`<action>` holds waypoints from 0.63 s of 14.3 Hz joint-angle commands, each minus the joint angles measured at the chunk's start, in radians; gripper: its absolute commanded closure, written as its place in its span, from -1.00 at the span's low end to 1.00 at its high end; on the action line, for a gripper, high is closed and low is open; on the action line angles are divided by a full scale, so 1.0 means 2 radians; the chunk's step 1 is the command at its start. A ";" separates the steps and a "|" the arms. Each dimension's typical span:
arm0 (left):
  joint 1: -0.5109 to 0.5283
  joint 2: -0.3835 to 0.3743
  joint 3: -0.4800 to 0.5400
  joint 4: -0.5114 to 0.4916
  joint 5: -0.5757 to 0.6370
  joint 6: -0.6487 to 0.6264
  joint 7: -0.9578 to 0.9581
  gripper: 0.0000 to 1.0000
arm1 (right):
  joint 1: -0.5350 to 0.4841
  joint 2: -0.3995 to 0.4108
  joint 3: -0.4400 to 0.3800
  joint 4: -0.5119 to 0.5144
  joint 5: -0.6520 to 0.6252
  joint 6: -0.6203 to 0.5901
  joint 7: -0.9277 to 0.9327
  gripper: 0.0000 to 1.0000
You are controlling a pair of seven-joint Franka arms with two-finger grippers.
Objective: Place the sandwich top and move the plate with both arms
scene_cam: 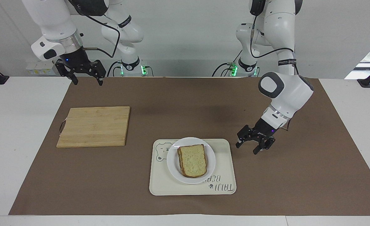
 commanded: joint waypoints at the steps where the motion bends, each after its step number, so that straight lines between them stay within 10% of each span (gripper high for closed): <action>1: 0.001 -0.021 0.018 0.057 0.085 -0.111 -0.003 -1.00 | -0.005 -0.004 0.003 0.001 0.009 -0.006 0.005 -1.00; 9: 0.020 -0.079 0.029 0.091 0.161 -0.240 0.009 -1.00 | -0.005 -0.004 0.003 0.001 0.010 -0.006 0.005 -1.00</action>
